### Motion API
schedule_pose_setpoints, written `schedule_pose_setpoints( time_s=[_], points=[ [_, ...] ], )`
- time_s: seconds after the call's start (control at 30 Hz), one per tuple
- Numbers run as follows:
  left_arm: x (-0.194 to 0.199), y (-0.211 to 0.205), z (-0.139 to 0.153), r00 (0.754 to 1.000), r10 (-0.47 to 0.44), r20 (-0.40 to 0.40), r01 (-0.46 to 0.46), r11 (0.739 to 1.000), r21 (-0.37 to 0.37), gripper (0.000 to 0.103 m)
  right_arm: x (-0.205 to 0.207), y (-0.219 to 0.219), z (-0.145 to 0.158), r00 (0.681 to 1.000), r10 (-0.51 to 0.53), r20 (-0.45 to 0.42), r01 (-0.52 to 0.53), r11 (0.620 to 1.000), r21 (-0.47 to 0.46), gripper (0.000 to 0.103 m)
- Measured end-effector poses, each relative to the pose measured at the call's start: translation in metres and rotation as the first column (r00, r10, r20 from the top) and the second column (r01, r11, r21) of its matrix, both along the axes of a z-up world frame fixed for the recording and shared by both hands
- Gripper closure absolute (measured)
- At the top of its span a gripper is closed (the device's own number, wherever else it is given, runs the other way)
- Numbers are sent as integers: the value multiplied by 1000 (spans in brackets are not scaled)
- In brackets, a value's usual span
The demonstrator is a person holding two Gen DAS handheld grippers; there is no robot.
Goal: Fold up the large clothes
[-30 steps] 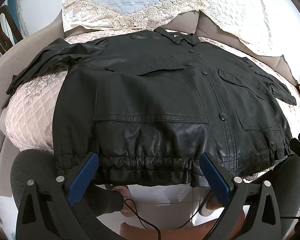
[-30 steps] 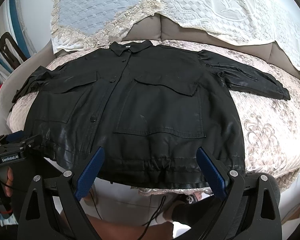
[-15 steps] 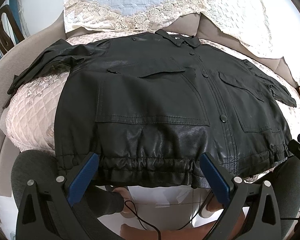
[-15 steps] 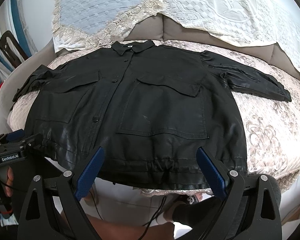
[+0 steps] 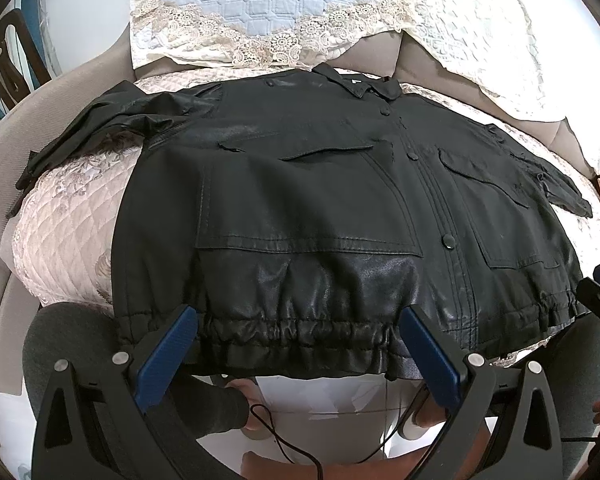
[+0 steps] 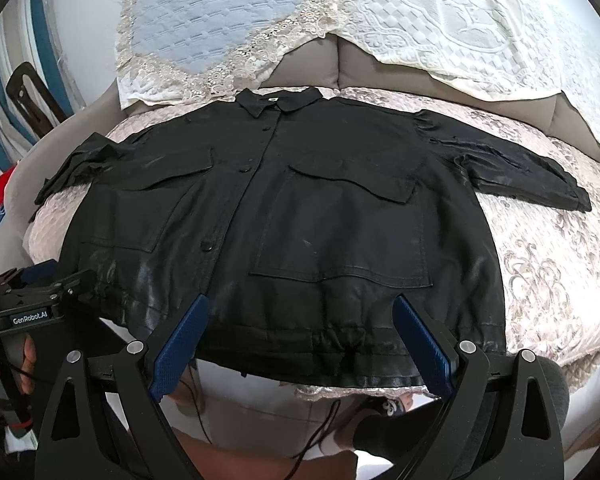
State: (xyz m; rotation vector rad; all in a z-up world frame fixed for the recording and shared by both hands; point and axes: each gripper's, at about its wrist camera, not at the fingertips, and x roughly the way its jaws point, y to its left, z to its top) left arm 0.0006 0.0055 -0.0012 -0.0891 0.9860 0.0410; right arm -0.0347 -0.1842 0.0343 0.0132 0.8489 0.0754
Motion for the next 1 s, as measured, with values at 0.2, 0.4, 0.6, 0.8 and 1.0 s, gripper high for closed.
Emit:
schedule_pose_setpoints(
  time_s=[0.2,0.4,0.6,0.8,1.0],
  points=[
    [0,2,-1,1000,7,5,-7,1000,0,1,1,3,0,1000,14,-12,-14,1000,6,9],
    [-1,6,0,1000,16,14,-16,1000,-1,1,4,2,-2,999,8,-31,-7,999,45,9],
    [-1,8,1,1000,9,29,-9,1000,1,1,4,3,2,1000,10,-5,-10,998,60,9],
    [2,9,2,1000,8,26,-8,1000,16,1,9,6,5,1000,19,11,-20,997,69,9],
    [8,14,7,998,31,55,-33,999,32,1,15,10,12,999,24,42,-26,998,52,9]
  ],
)
